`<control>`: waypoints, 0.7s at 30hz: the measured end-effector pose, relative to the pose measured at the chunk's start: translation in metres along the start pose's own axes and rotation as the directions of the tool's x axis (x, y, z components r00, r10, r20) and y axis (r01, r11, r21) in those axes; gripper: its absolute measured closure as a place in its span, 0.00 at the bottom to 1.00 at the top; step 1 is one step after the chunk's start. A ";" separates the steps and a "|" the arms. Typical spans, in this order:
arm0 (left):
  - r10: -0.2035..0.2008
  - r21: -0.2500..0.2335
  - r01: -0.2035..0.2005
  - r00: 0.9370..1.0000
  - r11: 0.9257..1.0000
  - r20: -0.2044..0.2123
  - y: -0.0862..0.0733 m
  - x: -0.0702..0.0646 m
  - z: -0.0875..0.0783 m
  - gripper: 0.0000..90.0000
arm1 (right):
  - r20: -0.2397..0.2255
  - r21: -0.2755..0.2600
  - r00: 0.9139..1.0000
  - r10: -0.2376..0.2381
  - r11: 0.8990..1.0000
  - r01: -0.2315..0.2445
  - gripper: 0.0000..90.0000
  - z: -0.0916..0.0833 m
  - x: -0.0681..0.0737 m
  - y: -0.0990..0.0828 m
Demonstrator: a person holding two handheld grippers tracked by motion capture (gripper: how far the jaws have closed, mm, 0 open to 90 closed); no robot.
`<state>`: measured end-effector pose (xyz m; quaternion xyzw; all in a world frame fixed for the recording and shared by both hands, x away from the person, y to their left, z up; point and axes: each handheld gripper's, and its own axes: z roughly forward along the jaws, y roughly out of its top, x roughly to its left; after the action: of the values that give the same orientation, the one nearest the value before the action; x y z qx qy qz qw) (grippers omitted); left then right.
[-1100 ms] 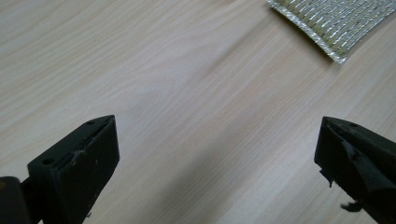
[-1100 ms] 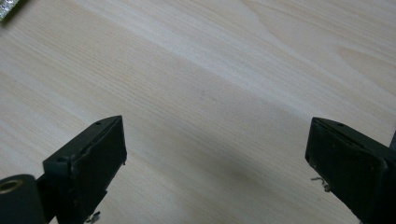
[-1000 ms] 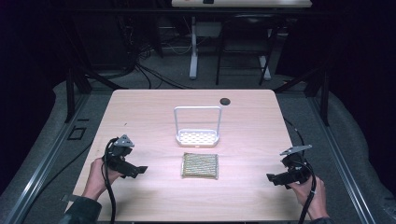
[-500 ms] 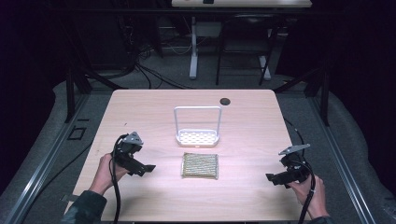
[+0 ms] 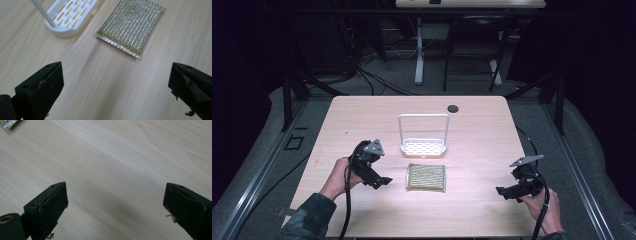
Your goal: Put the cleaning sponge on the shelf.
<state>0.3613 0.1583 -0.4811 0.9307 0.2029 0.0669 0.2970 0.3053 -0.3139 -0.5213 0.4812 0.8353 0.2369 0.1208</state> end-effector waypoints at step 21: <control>0.181 0.080 -0.189 0.979 0.979 0.095 0.054 -0.022 0.056 0.00 | -0.007 0.013 0.999 -0.043 0.999 0.043 0.05 0.002 0.004 0.000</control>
<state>0.3733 0.0797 -0.4953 0.9598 0.1052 0.0445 0.2564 0.3043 -0.3095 -0.5226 0.4632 0.8474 0.2302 0.1198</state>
